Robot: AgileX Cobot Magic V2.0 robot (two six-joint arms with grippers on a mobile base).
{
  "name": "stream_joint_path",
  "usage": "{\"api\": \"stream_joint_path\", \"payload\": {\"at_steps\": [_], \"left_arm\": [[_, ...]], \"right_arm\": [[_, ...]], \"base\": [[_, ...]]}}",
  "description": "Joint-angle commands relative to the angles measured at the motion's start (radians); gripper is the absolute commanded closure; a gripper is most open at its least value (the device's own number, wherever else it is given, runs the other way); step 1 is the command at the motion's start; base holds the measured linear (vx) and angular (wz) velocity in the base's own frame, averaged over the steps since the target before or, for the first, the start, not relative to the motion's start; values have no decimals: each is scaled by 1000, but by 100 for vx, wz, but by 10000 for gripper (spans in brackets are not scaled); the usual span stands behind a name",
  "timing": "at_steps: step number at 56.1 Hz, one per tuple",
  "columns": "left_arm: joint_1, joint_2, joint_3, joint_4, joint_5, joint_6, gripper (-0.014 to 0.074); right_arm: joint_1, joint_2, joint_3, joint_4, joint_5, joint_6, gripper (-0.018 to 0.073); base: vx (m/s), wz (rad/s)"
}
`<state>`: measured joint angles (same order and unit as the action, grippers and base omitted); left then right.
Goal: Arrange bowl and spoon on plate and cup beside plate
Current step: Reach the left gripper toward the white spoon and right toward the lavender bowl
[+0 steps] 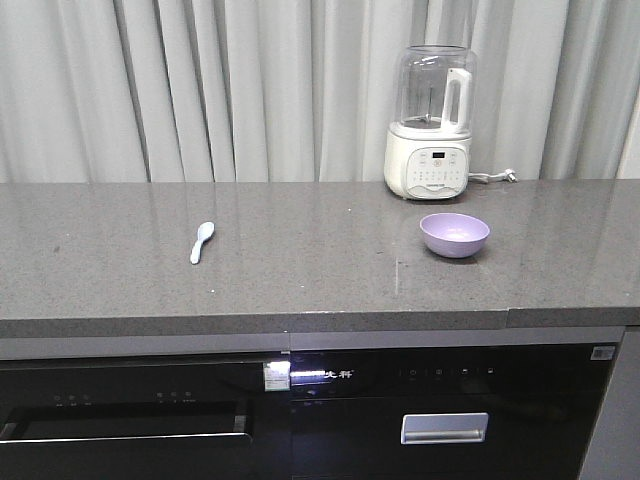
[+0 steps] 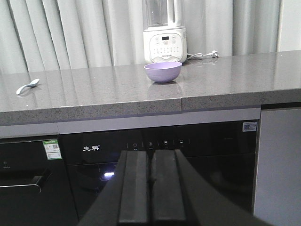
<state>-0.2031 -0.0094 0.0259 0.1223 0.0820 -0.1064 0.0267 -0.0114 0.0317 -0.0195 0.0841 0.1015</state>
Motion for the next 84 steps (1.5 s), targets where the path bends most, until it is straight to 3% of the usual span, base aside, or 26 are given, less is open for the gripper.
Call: {"api": "stream_joint_path", "payload": {"at_steps": [1,48,84], "left_arm": [[2,-7,-25,-9,-82,-1,594],[2,-7,-25,-9,-82,-1,594],[2,-7,-25,-9,-82,-1,594]], "right_arm": [[-1,-5,3,-9,-84,-3,565],[-1,-5,3,-9,-84,-3,565],[-1,-5,3,-9,-84,-3,565]], "base": [[0,0],[1,-3],[20,-16]]}}
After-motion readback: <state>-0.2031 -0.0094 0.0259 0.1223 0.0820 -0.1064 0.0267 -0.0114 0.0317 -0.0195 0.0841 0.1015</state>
